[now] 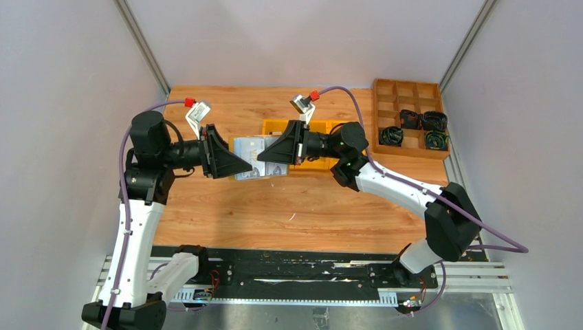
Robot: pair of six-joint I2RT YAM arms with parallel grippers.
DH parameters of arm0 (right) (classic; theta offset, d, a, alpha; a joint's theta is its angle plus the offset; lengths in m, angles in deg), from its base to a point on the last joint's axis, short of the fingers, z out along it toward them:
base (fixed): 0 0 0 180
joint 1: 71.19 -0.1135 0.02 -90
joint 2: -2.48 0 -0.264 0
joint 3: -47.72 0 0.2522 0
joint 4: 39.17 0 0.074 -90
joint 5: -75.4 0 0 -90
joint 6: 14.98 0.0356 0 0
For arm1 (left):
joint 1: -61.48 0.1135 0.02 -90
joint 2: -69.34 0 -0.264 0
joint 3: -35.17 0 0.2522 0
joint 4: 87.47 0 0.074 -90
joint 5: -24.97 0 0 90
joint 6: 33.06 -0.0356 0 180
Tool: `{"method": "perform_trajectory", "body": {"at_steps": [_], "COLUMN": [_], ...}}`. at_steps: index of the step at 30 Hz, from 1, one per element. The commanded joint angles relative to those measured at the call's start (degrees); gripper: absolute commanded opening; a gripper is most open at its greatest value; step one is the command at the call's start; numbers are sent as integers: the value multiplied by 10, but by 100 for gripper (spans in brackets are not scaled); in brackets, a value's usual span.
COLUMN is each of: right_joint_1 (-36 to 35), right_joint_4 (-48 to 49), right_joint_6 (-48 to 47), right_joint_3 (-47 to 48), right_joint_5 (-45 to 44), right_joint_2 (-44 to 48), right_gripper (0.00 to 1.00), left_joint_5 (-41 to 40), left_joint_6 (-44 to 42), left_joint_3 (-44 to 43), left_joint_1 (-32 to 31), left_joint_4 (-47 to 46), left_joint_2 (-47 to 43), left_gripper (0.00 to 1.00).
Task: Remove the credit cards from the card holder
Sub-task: Remove the credit card from the card holder.
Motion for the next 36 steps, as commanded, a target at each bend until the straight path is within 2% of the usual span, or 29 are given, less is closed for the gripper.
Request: {"method": "perform_trajectory", "body": {"at_steps": [1,4,7,12,14,16,20,22,27,33,36], "right_joint_1": [-8,-8,-6,-7,-7,-7,-7,-1,32,60,96], "right_joint_4": [31,33,37,61,81,98,118,116,99,30,-20], "right_joint_6": [-2,-9,-13,0,11,22,38,37,36,-3,-22], "right_joint_3": [-24,-40,-53,-52,-47,-41,-36,-45,-83,-97,-107], "right_joint_5": [14,22,26,20,19,18,21,19,14,31,42], "right_joint_2": [25,40,54,55,48,40,30,36,66,100,120], "right_gripper": [0,1,9,27,30,27,6,0,0,0,0], "left_joint_5": [33,34,33,24,22,22,21,20,3,-46,-111], "left_joint_6": [38,52,64,84,92,93,94,92,66,-14,-117], "left_joint_3": [1,2,1,1,2,1,-2,-7,-22,-49,-85], "left_joint_1": [0,4,10,13,13,14,14,15,25,41,41], "left_joint_4": [-41,-58,-69,-85,-93,-94,-96,-96,-74,3,108], "left_joint_2": [4,6,9,4,1,0,-3,-2,5,16,24], "left_gripper": [37,23,11,3,2,2,1,1,0,0,0]}}
